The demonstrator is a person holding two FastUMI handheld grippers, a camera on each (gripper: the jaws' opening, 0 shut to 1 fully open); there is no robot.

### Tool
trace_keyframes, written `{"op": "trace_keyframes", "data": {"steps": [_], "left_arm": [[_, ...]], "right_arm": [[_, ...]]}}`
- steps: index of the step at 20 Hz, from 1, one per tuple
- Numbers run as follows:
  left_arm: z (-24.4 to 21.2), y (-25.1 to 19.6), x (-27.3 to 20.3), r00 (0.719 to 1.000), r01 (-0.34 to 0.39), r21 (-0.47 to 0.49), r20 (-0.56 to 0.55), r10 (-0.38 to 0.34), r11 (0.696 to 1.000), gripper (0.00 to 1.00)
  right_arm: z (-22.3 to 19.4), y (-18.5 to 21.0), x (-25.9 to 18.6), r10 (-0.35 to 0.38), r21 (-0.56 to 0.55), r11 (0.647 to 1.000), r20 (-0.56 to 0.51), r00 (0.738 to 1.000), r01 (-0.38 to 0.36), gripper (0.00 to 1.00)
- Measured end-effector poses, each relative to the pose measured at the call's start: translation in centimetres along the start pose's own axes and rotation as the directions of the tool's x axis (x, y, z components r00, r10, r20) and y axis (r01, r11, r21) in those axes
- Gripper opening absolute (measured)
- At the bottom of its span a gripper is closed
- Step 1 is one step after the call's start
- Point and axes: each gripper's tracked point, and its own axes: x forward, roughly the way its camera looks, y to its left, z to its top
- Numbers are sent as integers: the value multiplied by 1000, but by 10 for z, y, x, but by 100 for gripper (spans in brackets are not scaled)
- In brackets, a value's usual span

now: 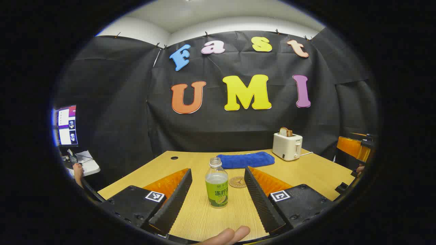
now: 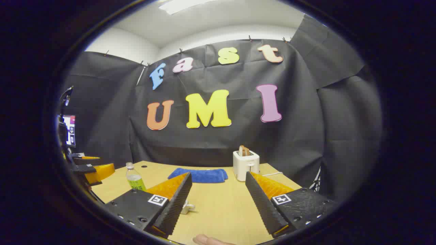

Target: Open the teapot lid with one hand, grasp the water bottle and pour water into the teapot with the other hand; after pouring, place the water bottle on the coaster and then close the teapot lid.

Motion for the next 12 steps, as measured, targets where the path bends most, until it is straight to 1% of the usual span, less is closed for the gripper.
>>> {"op": "trace_keyframes", "data": {"steps": [3, 7, 12], "left_arm": [[-4, -7, 2, 1000, 8, -3, -20, -8, 1000, 97], [1, -3, 0, 1000, 4, -11, 2, -4, 1000, 96], [5, 1, -1, 1000, 0, -28, 13, 1, 1000, 96]], "right_arm": [[-1, 1, 0, 7, -1, 1000, -14, 1000, -7, 95], [-3, 3, 3, -5, -31, 1000, -8, 1000, 4, 95], [-11, 11, 5, 17, -38, 999, -27, 999, -18, 95]]}}
